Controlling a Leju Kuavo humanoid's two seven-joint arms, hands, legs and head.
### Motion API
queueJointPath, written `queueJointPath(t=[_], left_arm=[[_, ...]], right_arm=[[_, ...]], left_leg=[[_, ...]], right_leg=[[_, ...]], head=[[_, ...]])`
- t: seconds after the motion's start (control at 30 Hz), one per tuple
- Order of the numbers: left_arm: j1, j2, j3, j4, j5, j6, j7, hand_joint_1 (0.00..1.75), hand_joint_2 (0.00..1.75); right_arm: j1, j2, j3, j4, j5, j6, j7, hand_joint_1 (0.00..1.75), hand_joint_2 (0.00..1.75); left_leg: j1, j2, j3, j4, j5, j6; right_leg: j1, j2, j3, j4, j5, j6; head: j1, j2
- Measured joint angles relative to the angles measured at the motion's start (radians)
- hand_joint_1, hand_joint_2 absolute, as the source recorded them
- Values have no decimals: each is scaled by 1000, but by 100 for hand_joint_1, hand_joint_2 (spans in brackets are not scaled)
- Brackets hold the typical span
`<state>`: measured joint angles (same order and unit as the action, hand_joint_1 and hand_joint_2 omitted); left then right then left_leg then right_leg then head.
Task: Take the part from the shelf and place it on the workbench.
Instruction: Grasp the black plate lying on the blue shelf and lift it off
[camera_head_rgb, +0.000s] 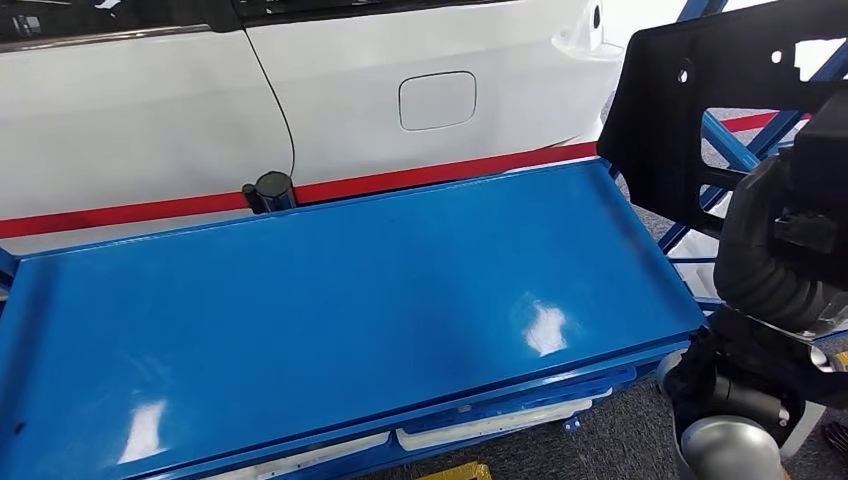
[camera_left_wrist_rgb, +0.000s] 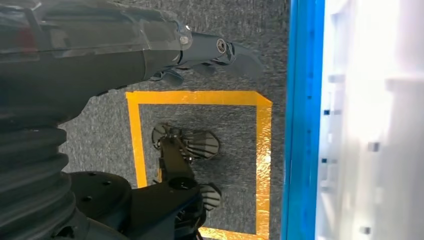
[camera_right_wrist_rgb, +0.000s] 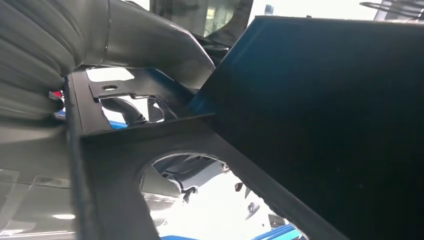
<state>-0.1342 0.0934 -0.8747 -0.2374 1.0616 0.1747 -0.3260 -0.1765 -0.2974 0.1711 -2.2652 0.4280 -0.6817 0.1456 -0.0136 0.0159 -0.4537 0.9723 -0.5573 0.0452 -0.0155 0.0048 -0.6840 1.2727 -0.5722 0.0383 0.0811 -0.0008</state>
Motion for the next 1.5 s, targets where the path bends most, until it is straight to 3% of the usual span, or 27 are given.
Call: queueJointPath(t=[0.1,0.13,0.23,0.3,0.4,0.47,0.5,0.57,0.6,0.67,0.77,0.8,0.83,0.9,0.93,0.97,1.0,1.03,1.1,1.17,1.2,1.27,1.3,1.33,1.43,1.47,1.5], left_arm=[[-1,-11,2,0,0,0,-1,0,175],[-1,-15,2,0,0,1,-1,0,175],[-1,-22,3,0,0,1,-1,0,175],[-2,-25,4,0,0,1,-2,0,175],[-4,-27,7,1,0,2,-2,0,175],[-2,-27,9,1,1,-1,-1,0,175],[-1,-27,9,1,0,-3,-1,0,175],[0,-31,10,1,-4,-7,0,0,175],[0,-37,10,1,-10,-8,-1,0,175],[4,-52,10,1,-32,-7,-2,0,175],[9,-76,9,1,-72,-5,7,0,175],[10,-85,8,1,-79,-4,12,0,175],[10,-93,8,1,-84,-3,17,0,175],[11,-105,7,1,-78,5,22,0,175],[12,-108,7,1,-67,14,21,0,175],[13,-111,6,2,-53,23,17,0,175],[14,-112,7,2,-38,31,12,0,175],[14,-113,7,2,-26,38,7,0,175],[14,-113,7,3,-10,46,-3,0,175],[12,-113,8,3,3,54,-13,0,175],[11,-113,9,3,9,58,-16,0,175],[11,-111,10,4,15,65,-13,0,175],[12,-111,10,4,14,67,-5,0,175],[12,-111,10,5,8,68,8,0,175],[13,-110,9,5,-30,67,57,0,175],[14,-110,9,5,-44,65,72,0,175],[15,-109,8,5,-55,62,84,0,175]], right_arm=[[-9,-16,17,-4,1,0,1,175,175],[-12,-21,21,-6,1,0,1,175,175],[-18,-34,32,-14,2,0,1,175,175],[-21,-38,38,-17,2,0,1,175,175],[-23,-41,47,-19,1,0,1,175,175],[-23,-42,54,-19,1,0,4,175,175],[-24,-42,58,-19,2,0,8,175,175],[-26,-46,66,-21,7,0,21,175,175],[-27,-49,70,-23,13,0,30,175,175],[-25,-56,77,-31,30,0,51,175,175],[-12,-66,86,-40,43,0,70,175,175],[-7,-69,89,-41,39,0,72,175,175],[-4,-70,93,-42,29,-1,69,175,175],[-2,-71,101,-41,-6,-1,48,175,175],[-5,-70,106,-39,-34,-1,27,175,175],[-12,-67,113,-34,-69,-1,-1,175,175],[-22,-62,121,-24,-104,-1,-36,175,175],[-34,-55,129,-12,-135,-1,-73,175,175],[-59,-38,145,18,-171,0,-135,175,175],[-76,-26,161,42,-184,0,-167,175,175],[-80,-20,170,53,-185,0,-176,175,175],[-75,-8,186,76,-177,0,-185,175,175],[-65,-1,192,86,-171,0,-188,175,175],[-50,6,196,93,-162,0,-190,175,175],[28,24,196,99,-117,0,-190,175,175],[61,29,192,95,-98,-1,-189,175,175],[92,32,186,88,-83,-1,-187,175,175]], left_leg=[[-3,-1,-3,5,-3,-7],[-2,-1,-8,7,-2,-13],[3,-1,-20,7,5,-31],[3,-7,-34,30,-22,-42],[15,-18,-104,192,-118,-62],[25,-19,-137,275,-138,-75],[30,-18,-131,267,-119,-81],[40,-16,-72,154,-59,-93],[41,-17,-44,97,-38,-93],[39,-21,-23,43,-22,-83],[34,-21,-45,45,-1,-52],[33,-20,-55,44,10,-42],[33,-19,-68,42,22,-32],[29,-17,-98,43,46,-21],[25,-15,-113,43,57,-18],[22,-12,-128,44,69,-16],[17,-9,-143,44,80,-15],[13,-5,-157,44,91,-15],[5,2,-180,45,112,-18],[2,10,-194,44,131,-25],[3,14,-197,42,141,-30],[6,16,-204,37,157,-42],[8,11,-209,43,145,-49],[9,2,-218,64,114,-55],[15,-16,-254,226,-35,-73],[17,-17,-257,281,-53,-77],[18,-17,-249,315,-44,-80]], right_leg=[[8,2,91,-181,89,-26],[12,1,109,-223,100,-34],[17,-2,115,-257,108,-46],[12,-3,123,-288,112,-55],[7,-8,117,-306,117,-59],[5,-12,102,-294,120,-55],[3,-14,92,-285,121,-53],[-2,-15,73,-266,124,-44],[-4,-14,64,-258,127,-38],[-5,-12,52,-250,137,-21],[-9,-8,44,-256,153,2],[-11,-7,37,-245,133,7],[-12,-7,25,-214,95,11],[-11,-6,0,-100,-13,13],[-11,-6,-8,-39,-51,13],[-10,-6,-6,4,-64,11],[-9,-6,9,18,-53,6],[-7,-6,37,-2,-27,0],[1,-2,134,-127,15,-22],[11,2,219,-260,9,-38],[15,3,236,-293,3,-43],[18,-1,229,-312,19,-46],[17,-4,221,-317,32,-50],[15,-8,212,-322,45,-55],[15,-20,172,-321,77,-62],[15,-25,156,-317,87,-61],[16,-29,139,-311,96,-59]], head=[[2,0],[0,0],[0,0],[-2,0],[-20,0],[-25,0],[-26,0],[-28,0],[-30,0],[-32,0],[-30,0],[-27,0],[-22,0],[-10,0],[-4,0],[2,0],[8,0],[13,0],[18,0],[15,0],[14,0],[12,0],[10,0],[5,0],[-19,0],[-23,0],[-27,0]])
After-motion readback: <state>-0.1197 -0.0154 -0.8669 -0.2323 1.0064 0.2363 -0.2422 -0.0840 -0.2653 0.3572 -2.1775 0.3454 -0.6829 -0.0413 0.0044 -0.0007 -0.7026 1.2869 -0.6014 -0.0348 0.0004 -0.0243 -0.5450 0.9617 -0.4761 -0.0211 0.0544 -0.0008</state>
